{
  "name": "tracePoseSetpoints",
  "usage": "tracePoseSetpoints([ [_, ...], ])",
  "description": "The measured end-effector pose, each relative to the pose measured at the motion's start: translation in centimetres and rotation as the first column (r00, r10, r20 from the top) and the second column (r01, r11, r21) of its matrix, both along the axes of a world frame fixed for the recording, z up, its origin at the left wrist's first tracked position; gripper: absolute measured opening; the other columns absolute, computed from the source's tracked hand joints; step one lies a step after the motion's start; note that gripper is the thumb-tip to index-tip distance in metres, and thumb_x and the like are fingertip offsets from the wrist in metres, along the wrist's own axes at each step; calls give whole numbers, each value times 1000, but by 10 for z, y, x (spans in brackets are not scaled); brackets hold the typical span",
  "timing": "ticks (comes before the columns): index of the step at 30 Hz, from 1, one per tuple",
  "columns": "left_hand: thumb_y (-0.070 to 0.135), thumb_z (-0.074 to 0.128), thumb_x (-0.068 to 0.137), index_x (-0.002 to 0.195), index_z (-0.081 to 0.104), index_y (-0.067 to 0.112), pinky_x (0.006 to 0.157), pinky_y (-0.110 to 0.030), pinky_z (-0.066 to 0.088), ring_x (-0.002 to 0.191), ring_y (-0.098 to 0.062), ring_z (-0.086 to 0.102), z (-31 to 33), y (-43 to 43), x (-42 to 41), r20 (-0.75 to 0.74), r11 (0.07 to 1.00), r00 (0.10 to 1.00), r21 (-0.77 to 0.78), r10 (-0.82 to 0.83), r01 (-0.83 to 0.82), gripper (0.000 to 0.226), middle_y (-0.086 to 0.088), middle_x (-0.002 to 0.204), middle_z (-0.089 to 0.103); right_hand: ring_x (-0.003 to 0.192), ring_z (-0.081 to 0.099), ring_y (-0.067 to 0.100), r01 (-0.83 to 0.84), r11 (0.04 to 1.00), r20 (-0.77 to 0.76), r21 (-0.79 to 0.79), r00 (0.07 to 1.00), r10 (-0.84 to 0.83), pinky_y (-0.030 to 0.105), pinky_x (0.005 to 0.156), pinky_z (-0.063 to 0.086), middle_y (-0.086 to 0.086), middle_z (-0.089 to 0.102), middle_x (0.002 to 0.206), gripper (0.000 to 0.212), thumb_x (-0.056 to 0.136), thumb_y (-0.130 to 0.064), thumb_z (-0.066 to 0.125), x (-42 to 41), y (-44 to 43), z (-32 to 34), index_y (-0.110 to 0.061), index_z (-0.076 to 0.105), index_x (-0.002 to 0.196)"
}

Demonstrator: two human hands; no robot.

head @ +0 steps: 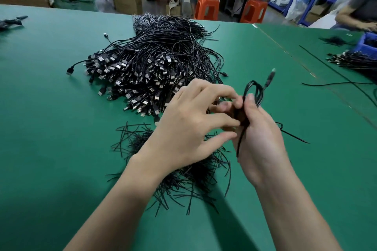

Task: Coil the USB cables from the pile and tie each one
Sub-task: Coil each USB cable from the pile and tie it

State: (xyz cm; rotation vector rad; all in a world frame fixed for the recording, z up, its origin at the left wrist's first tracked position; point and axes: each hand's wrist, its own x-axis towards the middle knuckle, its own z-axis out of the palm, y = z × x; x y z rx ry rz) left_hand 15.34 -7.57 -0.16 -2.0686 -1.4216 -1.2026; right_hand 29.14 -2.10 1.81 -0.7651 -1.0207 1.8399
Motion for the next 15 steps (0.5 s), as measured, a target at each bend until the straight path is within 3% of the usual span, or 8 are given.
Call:
tracePoseSetpoints([
  [2,19,74,92,97,82,16,91,-42,47,103,-23,58,2,-2,-2,115,999,993,-28,-27,30,10,-6,120,67,69,63,15,93,972,202,216,970,-137,33,72,54,-4,63,71,36,110,-38,39,2,3,-6,-17,53,85],
  [5,22,63,98,113,77,15,98,-34,49,110,-12,62,5,-3,1,377,994,923,-99,78,-43,22,3,116,70,51,45,10,32,893,347,449,915,-207,27,51,38,-13,47,60,36,109,-41,36,-1,-1,-13,-29,49,78],
  [7,41,57,100,123,74,22,98,-28,51,109,0,64,8,-3,8,515,963,846,-271,137,10,35,14,113,73,56,47,3,-69,797,474,600,833,-285,25,54,37,-20,54,64,33,106,-43,35,-5,-7,-17,-37,52,79],
  [10,63,56,91,104,75,28,78,-21,54,83,-2,68,7,-2,21,674,916,721,-375,164,142,42,12,91,75,76,63,4,-270,691,629,670,701,-336,35,67,51,-14,69,85,30,108,-35,33,-7,-13,-20,-28,60,99],
  [12,67,56,87,100,74,24,77,-25,56,84,-9,70,2,0,24,717,906,664,-399,211,143,48,6,91,77,77,64,23,-425,611,719,668,580,-383,43,65,51,-5,69,85,26,102,-30,30,-6,-15,-21,-25,55,103],
  [14,65,54,91,96,69,7,84,-45,57,94,-26,72,-2,4,24,734,883,642,-430,222,187,59,-12,98,77,69,57,29,-523,530,744,668,487,-457,41,54,41,-4,62,77,18,100,-28,28,-4,-15,-23,-25,45,104],
  [15,63,54,93,94,62,-3,85,-53,56,100,-32,72,-2,5,24,757,869,615,-438,219,229,66,-23,103,74,65,54,28,-530,519,741,671,482,-467,39,51,34,-5,58,73,15,102,-30,26,-3,-16,-23,-26,40,104],
])
